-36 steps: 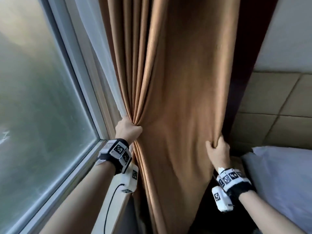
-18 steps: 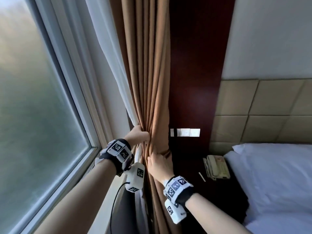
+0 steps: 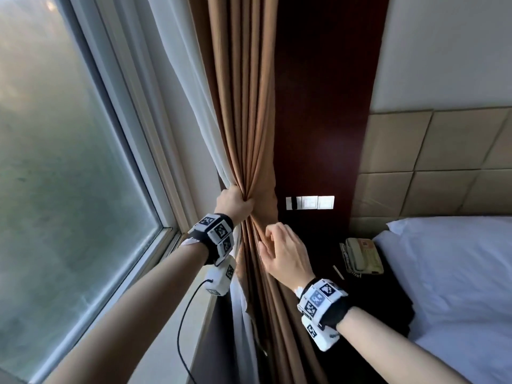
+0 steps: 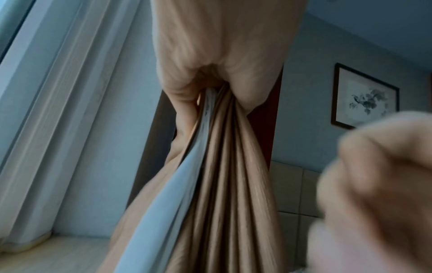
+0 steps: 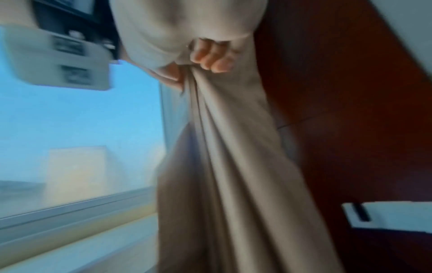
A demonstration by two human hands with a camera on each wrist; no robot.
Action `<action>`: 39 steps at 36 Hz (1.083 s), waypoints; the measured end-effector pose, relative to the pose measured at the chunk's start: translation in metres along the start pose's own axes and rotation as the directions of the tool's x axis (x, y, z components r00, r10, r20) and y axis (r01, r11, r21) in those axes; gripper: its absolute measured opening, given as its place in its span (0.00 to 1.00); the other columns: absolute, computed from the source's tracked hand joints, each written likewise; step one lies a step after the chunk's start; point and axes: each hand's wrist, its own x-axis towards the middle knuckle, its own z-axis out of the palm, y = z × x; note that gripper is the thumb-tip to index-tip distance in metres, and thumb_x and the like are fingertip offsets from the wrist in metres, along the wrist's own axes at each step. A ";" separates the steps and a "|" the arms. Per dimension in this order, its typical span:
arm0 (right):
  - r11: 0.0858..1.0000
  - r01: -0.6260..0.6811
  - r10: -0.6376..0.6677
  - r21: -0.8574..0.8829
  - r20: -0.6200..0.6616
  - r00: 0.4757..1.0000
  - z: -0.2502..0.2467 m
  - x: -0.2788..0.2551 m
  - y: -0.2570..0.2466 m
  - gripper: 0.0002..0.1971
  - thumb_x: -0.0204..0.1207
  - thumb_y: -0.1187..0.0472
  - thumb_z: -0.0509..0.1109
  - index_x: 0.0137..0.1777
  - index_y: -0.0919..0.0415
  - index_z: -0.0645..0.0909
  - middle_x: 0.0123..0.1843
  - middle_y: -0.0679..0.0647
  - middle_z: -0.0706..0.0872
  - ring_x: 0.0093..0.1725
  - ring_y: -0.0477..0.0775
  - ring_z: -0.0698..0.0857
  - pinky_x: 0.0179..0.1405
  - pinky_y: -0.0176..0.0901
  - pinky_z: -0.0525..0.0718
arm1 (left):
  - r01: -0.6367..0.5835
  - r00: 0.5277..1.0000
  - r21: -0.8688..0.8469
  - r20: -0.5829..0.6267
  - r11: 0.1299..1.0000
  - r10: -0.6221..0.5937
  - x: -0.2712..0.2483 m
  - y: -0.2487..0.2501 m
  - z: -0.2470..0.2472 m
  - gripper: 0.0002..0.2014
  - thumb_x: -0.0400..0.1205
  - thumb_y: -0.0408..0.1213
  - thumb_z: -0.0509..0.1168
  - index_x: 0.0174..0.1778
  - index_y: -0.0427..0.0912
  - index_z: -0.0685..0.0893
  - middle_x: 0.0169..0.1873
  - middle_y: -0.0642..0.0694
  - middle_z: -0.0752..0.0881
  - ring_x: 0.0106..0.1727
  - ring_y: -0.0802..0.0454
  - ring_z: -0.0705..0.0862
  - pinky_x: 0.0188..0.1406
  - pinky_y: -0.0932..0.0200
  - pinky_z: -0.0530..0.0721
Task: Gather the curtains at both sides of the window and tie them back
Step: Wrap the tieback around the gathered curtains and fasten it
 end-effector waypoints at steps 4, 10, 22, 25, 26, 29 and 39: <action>0.966 -0.160 0.117 0.203 0.210 0.971 0.026 -0.018 -0.022 0.09 0.76 0.55 0.68 0.52 0.58 0.76 0.44 0.48 0.82 0.42 0.51 0.82 0.44 0.50 0.85 | -0.036 0.999 0.052 0.009 0.998 0.036 0.004 0.002 0.001 0.19 0.79 0.39 0.64 0.61 0.30 0.75 0.57 0.31 0.81 0.59 0.31 0.81 0.55 0.47 0.81; 0.822 -0.508 0.408 0.258 0.356 0.841 0.060 -0.001 -0.022 0.25 0.71 0.40 0.66 0.62 0.56 0.80 0.56 0.54 0.89 0.58 0.56 0.86 0.60 0.51 0.82 | -0.065 0.998 0.084 0.030 0.994 0.062 0.004 0.004 0.002 0.20 0.79 0.38 0.64 0.64 0.30 0.73 0.59 0.29 0.80 0.60 0.30 0.80 0.56 0.48 0.80; 0.817 -0.568 0.481 0.099 0.425 0.767 0.033 0.017 -0.026 0.14 0.77 0.64 0.61 0.62 0.67 0.75 0.62 0.67 0.83 0.62 0.66 0.83 0.58 0.44 0.78 | -0.073 0.997 0.112 0.021 0.991 0.071 0.011 -0.008 -0.003 0.14 0.79 0.36 0.63 0.55 0.29 0.78 0.52 0.31 0.83 0.54 0.30 0.83 0.52 0.46 0.84; 0.909 -0.417 0.364 0.024 0.444 0.819 -0.001 0.017 -0.029 0.05 0.78 0.67 0.57 0.48 0.62 0.75 0.52 0.65 0.84 0.52 0.68 0.85 0.50 0.52 0.83 | -0.062 0.998 0.101 0.008 0.993 0.061 0.014 -0.011 -0.006 0.17 0.79 0.36 0.63 0.60 0.29 0.76 0.56 0.30 0.82 0.57 0.30 0.81 0.54 0.47 0.82; 0.921 -0.389 0.340 0.008 0.469 0.815 -0.012 0.017 -0.033 0.05 0.77 0.67 0.56 0.43 0.61 0.72 0.49 0.63 0.82 0.49 0.67 0.84 0.45 0.53 0.83 | -0.066 0.998 0.091 0.013 0.994 0.065 0.015 -0.011 -0.007 0.17 0.79 0.35 0.63 0.62 0.30 0.76 0.57 0.30 0.82 0.58 0.30 0.81 0.55 0.47 0.82; 0.931 -0.362 0.276 0.048 0.555 0.784 -0.044 0.022 -0.048 0.09 0.75 0.67 0.55 0.35 0.55 0.66 0.45 0.57 0.77 0.44 0.64 0.81 0.40 0.49 0.79 | -0.065 0.997 0.064 0.038 0.996 0.062 0.017 -0.007 -0.008 0.20 0.79 0.36 0.62 0.65 0.32 0.74 0.58 0.31 0.81 0.58 0.31 0.81 0.55 0.48 0.81; 0.859 -0.511 0.336 0.029 0.721 0.606 -0.050 0.028 0.010 0.22 0.69 0.60 0.69 0.64 0.52 0.73 0.59 0.55 0.83 0.54 0.54 0.82 0.53 0.46 0.81 | -0.103 0.993 0.083 0.064 0.991 0.098 0.014 -0.008 -0.003 0.20 0.78 0.36 0.62 0.65 0.33 0.75 0.59 0.30 0.80 0.59 0.30 0.80 0.56 0.49 0.80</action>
